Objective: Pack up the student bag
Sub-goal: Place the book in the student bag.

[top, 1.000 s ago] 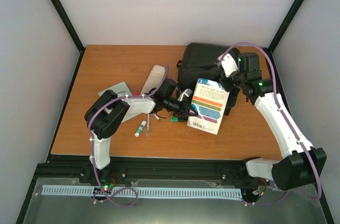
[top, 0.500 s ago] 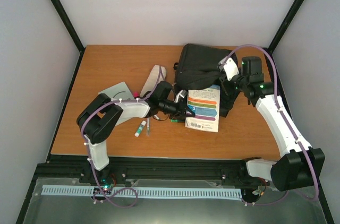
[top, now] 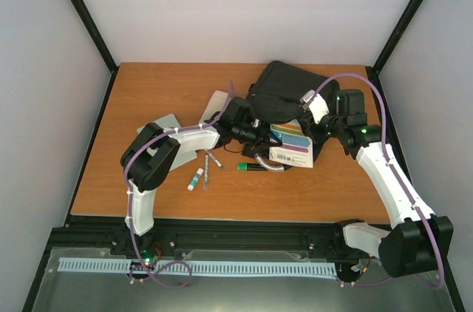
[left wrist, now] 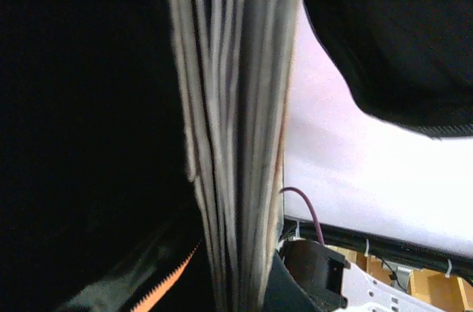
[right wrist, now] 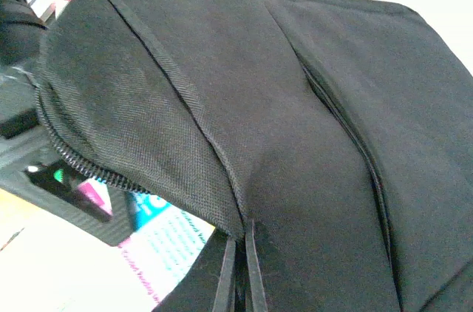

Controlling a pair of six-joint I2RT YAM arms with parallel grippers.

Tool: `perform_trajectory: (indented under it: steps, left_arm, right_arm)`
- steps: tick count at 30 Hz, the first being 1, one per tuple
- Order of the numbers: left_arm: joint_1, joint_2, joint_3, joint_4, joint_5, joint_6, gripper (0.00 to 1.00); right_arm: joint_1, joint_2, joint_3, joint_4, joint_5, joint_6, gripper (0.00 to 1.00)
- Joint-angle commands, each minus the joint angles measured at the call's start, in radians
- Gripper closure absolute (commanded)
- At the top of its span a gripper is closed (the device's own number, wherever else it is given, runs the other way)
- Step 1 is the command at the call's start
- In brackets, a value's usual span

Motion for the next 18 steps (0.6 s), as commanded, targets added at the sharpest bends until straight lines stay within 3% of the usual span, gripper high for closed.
perform_trajectory:
  steps: [1,5,12,18]
  left_arm:
    - [0.02,0.084,0.081,-0.047,-0.002,-0.011,0.98]
    - [0.025,0.086,0.078,-0.137,-0.064,0.03,0.88]
    - [0.025,-0.001,0.067,-0.273,-0.162,0.118,0.51]
    - [0.021,-0.128,-0.019,-0.349,-0.264,0.163,0.37]
  right_arm:
    - [0.0,-0.021,-0.007,0.055,-0.069,-0.031,0.97]
    - [0.001,-0.024,-0.019,0.06,-0.056,-0.031,0.97]
    - [0.0,-0.023,-0.048,0.085,0.004,-0.033,0.97]
    - [0.0,-0.021,-0.057,0.115,0.084,-0.006,0.97]
